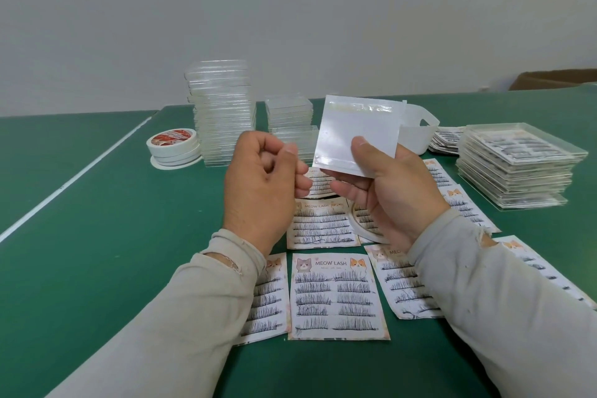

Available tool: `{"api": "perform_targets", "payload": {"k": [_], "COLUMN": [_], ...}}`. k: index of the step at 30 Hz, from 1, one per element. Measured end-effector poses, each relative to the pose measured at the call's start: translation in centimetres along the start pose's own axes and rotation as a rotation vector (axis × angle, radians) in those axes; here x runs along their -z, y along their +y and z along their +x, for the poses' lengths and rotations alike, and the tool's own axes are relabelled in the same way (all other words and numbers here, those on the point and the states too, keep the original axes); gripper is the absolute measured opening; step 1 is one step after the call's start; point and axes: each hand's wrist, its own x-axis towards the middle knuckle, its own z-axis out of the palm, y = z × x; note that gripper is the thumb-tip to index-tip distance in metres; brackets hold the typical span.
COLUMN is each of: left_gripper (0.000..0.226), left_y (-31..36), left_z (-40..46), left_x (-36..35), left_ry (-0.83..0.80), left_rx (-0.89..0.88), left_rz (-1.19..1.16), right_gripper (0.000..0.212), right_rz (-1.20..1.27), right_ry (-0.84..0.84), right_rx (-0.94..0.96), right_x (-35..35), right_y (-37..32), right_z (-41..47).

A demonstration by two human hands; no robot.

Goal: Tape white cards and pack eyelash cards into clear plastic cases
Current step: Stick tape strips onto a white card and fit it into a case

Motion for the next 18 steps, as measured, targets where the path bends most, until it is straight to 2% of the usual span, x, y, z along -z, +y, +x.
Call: {"api": "perform_targets", "payload": {"k": [5, 9, 18], "left_gripper": [0.035, 0.015, 0.014], "left_y": [-0.02, -0.3, -0.3], "left_z": [-0.51, -0.38, -0.48], "left_x": [-0.04, 0.11, 0.02], "left_ry": [-0.042, -0.084, -0.108], "left_rx": [-0.094, -0.206, -0.242], "left_rz": [0.174, 0.325, 0.353], "right_gripper": [0.01, 0.01, 0.009], "right_rz": [-0.029, -0.053, -0.134], "right_ry": [0.003, 0.006, 0.007], "right_rx": [0.023, 0.04, 0.096], "right_x": [-0.09, -0.1, 0.0], "right_y": [0.06, 0.08, 0.05], "right_z": [0.02, 0.03, 0.03]}}
